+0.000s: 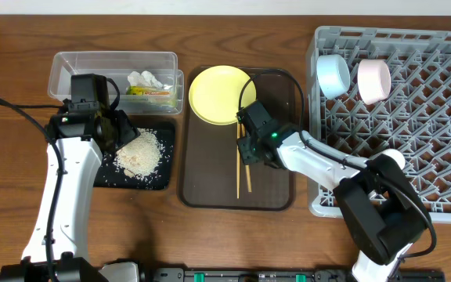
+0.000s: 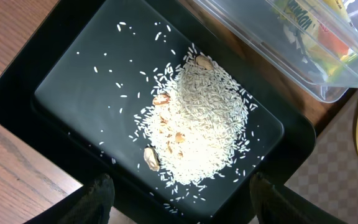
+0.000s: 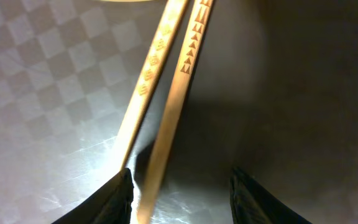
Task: Sort waste into correct bins and load items into the dishwasher rack
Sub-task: 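Pinch one chopstick with the right gripper and carry it right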
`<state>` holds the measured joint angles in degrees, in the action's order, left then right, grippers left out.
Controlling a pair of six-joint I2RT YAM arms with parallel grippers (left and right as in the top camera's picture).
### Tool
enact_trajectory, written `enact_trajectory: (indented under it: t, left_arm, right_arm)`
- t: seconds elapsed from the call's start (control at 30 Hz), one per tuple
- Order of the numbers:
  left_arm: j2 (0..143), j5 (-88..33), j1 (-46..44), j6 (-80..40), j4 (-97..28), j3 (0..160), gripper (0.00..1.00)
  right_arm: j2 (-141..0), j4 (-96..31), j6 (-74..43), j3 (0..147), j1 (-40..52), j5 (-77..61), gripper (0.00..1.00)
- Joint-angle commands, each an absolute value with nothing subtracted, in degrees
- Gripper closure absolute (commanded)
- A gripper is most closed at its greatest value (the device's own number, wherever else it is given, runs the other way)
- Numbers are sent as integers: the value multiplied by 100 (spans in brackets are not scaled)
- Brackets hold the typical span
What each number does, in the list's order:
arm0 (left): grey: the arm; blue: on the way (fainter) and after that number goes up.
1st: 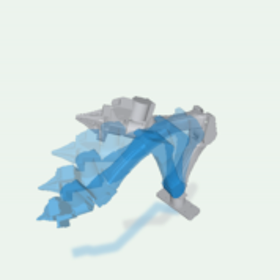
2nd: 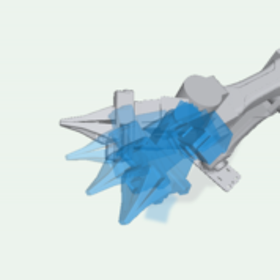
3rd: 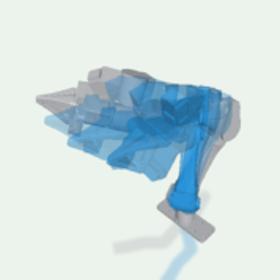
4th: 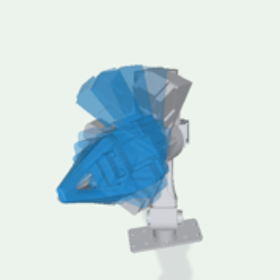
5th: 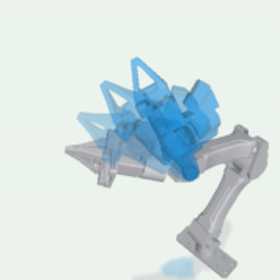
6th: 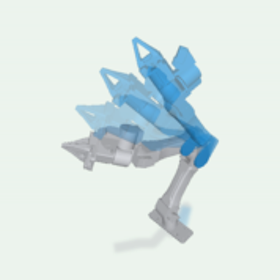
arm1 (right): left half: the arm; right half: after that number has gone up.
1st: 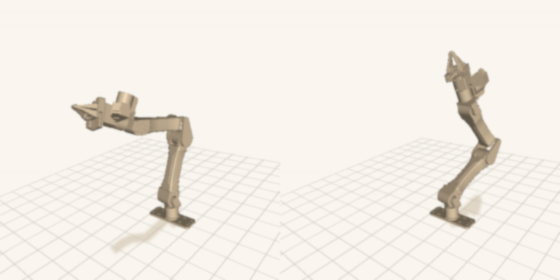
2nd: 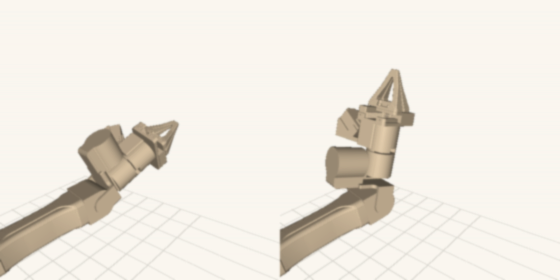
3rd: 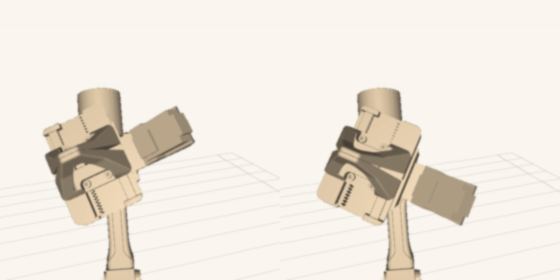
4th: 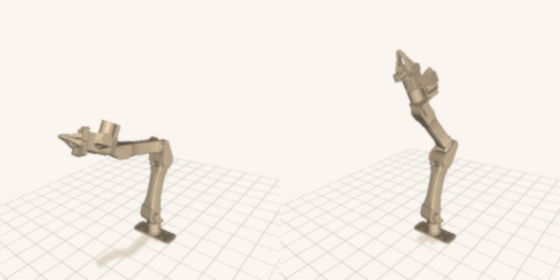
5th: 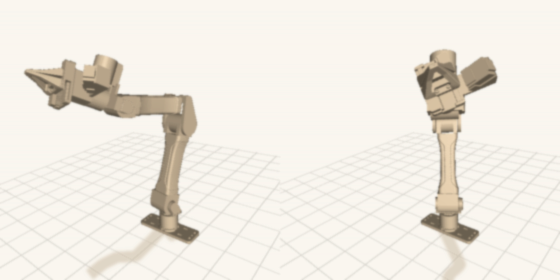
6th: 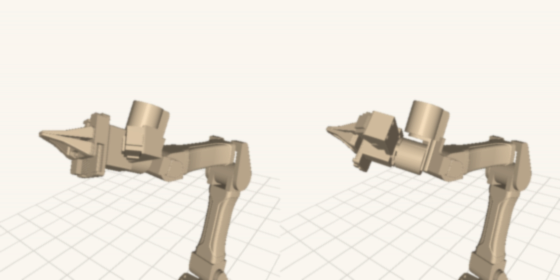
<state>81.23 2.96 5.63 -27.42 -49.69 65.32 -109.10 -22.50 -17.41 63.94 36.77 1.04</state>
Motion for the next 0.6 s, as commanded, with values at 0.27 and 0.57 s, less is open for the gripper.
enact_trajectory:
  t: [0.27,0.57]
  left_arm:
    - [8123,303,582,-2801,-4984,6493,27]
    - [8123,303,582,-2801,-4901,6493,27]
  right_arm:
    - [-10995,-2709,-2099,6370,3699,969,74]
    - [-10995,-2908,-2099,6370,3498,950,99]
